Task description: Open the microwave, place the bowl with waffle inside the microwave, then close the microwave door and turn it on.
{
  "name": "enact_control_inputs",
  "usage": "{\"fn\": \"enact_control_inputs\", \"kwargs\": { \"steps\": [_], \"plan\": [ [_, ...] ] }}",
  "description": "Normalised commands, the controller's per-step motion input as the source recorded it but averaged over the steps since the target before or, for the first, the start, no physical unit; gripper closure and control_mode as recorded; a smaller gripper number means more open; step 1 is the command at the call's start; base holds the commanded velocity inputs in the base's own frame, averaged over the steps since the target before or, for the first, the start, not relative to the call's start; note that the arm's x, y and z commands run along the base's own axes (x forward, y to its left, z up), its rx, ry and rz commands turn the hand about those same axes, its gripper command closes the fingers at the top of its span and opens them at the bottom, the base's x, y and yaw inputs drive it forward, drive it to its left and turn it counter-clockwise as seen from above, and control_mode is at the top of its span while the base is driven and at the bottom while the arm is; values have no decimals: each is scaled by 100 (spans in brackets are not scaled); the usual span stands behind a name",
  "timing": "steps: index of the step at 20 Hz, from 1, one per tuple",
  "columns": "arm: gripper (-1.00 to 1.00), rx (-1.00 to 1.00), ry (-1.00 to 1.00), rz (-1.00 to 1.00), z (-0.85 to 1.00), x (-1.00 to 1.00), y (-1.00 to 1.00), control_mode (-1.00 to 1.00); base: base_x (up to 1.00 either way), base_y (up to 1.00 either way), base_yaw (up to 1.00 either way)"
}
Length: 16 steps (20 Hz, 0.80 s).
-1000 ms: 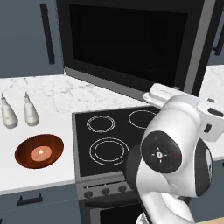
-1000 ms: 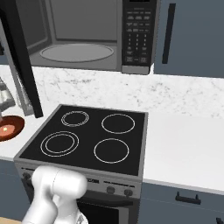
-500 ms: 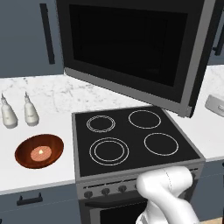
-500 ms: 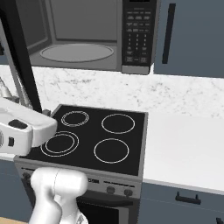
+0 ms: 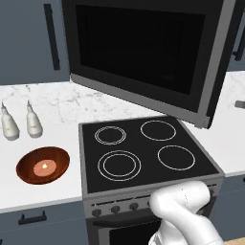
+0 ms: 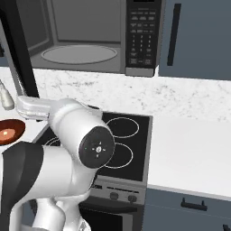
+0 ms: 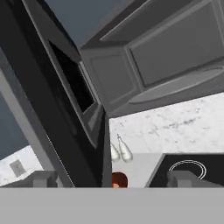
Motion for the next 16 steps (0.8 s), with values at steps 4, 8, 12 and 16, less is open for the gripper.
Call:
{"fn": "enact_control_inputs", "kwargs": {
  "steps": [4,8,12,16],
  "plan": [
    [-100,14,4,34,-12,96,-24,-100,0,0,0],
    [-100,6,0,14,-19,86,-2,-100,0,0,0],
    [-100,3,10,16,-10,72,17,-100,0,0,0],
    [-100,0,26,18,0,48,50,-100,0,0,0]
  ]
}}
